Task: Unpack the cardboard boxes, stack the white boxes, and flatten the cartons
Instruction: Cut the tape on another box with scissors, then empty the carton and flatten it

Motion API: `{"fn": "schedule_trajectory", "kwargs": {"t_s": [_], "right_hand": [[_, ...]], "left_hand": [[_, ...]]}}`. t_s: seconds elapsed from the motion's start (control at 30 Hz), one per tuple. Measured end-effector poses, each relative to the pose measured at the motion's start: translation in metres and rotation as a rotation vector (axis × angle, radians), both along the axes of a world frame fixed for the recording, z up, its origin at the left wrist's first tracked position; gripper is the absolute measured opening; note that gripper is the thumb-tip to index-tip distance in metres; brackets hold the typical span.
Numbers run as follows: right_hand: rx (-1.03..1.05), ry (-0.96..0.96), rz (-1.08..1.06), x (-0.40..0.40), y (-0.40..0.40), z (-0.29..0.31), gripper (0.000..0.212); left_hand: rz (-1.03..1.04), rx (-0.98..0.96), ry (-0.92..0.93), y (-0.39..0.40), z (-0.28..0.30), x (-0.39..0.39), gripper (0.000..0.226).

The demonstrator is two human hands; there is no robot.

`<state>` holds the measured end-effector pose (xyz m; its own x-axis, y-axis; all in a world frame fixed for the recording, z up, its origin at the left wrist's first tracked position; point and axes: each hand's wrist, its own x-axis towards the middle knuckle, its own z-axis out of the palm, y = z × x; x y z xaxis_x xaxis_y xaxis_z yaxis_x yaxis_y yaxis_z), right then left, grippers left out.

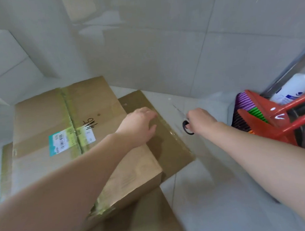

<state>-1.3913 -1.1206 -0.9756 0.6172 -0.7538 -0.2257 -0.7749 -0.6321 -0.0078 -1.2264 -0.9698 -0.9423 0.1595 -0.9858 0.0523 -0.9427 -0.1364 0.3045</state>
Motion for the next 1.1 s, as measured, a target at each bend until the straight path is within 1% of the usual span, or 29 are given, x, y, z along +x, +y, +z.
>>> {"fn": "schedule_trajectory", "kwargs": {"t_s": [0.1,0.17,0.3,0.37,0.47,0.57,0.63,0.77,0.83,0.93,1.03,1.1], "right_hand": [[0.071,0.006,-0.038,-0.013,-0.045,-0.043,0.013],[0.126,-0.002,-0.064,-0.018,-0.064,-0.073,0.007],[0.216,-0.007,-0.109,-0.023,-0.078,-0.124,0.024],[0.235,-0.015,-0.116,-0.025,-0.082,-0.137,0.027],[0.263,-0.007,-0.129,-0.025,-0.088,-0.148,0.024],[0.297,-0.038,-0.134,-0.026,-0.092,-0.154,0.010],[0.316,-0.053,-0.138,-0.027,-0.093,-0.154,0.002],[0.292,0.013,-0.130,-0.023,-0.091,-0.144,0.004],[0.232,-0.012,-0.098,-0.015,-0.088,-0.132,0.004],[0.199,-0.150,-0.060,0.013,-0.075,-0.101,0.022],[0.126,-0.320,0.064,0.057,-0.042,-0.055,0.013],[0.047,-0.449,0.172,0.085,-0.009,-0.025,0.015]], "left_hand": [[0.002,0.068,-0.020,-0.021,-0.017,-0.023,0.040],[0.031,0.091,-0.024,-0.034,-0.028,-0.029,0.039],[0.116,0.134,0.001,-0.052,-0.050,-0.030,0.035],[0.143,0.184,0.005,-0.057,-0.061,-0.031,0.034],[0.143,0.238,-0.010,-0.062,-0.073,-0.031,0.033],[0.144,0.251,-0.018,-0.064,-0.076,-0.027,0.031],[0.147,0.253,-0.019,-0.065,-0.073,-0.024,0.030],[0.124,0.239,-0.024,-0.061,-0.064,-0.017,0.030],[0.109,0.217,-0.036,-0.054,-0.056,-0.013,0.029],[0.088,0.187,-0.072,-0.035,-0.040,-0.002,0.028],[0.085,0.190,-0.134,-0.006,-0.021,0.023,0.028],[0.111,0.201,-0.181,0.020,-0.007,0.046,0.027]]}}
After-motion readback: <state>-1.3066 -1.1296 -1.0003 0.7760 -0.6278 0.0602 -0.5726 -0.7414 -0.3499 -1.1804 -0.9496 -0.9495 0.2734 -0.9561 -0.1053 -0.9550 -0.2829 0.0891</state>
